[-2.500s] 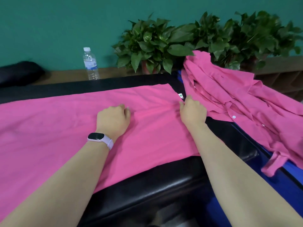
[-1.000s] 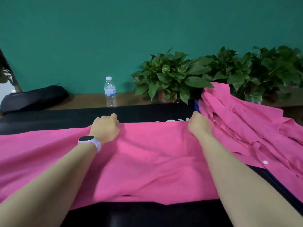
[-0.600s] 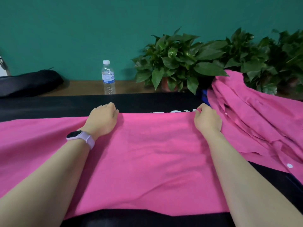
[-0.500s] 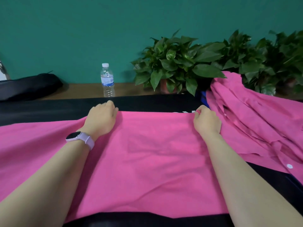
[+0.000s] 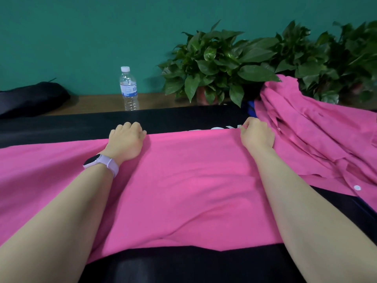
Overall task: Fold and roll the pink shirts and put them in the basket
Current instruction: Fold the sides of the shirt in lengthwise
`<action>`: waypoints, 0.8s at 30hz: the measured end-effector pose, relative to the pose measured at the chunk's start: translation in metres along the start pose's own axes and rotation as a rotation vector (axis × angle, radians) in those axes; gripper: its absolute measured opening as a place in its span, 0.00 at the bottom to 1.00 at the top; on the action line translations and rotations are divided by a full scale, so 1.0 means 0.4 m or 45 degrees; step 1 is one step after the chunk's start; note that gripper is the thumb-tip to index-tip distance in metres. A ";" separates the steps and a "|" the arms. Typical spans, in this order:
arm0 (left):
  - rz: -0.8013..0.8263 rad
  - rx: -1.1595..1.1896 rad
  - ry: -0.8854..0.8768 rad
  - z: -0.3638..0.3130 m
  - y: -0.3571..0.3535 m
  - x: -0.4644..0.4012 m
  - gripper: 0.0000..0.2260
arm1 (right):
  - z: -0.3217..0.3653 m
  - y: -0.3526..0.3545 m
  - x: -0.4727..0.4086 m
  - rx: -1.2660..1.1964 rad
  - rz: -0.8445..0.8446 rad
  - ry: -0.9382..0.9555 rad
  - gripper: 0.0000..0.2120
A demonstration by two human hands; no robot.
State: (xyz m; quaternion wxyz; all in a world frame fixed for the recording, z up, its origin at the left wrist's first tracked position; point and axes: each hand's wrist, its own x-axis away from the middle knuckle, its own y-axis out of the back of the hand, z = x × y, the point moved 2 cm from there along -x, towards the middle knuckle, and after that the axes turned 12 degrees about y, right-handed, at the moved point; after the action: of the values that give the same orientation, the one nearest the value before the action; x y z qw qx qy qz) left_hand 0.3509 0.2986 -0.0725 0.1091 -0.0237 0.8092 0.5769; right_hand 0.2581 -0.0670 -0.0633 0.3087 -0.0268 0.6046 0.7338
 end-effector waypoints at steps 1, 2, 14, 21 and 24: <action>-0.013 -0.004 0.007 -0.001 -0.001 0.002 0.13 | 0.001 0.003 0.005 -0.003 -0.003 -0.003 0.09; -0.033 -0.013 0.015 -0.003 -0.004 0.004 0.13 | 0.006 0.013 0.009 -0.006 -0.012 0.006 0.10; -0.242 -0.300 -0.084 -0.096 0.062 0.078 0.11 | 0.356 0.011 0.221 -0.334 0.818 1.059 0.25; 0.309 -0.135 -0.194 -0.178 -0.009 0.197 0.28 | 0.121 -0.006 0.106 -0.053 0.772 0.641 0.29; 0.414 -0.159 -0.161 -0.131 -0.005 0.168 0.34 | 0.036 -0.003 0.082 0.012 0.607 0.400 0.29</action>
State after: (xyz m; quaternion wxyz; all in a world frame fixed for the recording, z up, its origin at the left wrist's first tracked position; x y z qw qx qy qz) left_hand 0.2779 0.2548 -0.0719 0.0634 0.1369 0.7566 0.6362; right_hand 0.2372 -0.0403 -0.0741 0.0300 0.0042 0.6376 0.7698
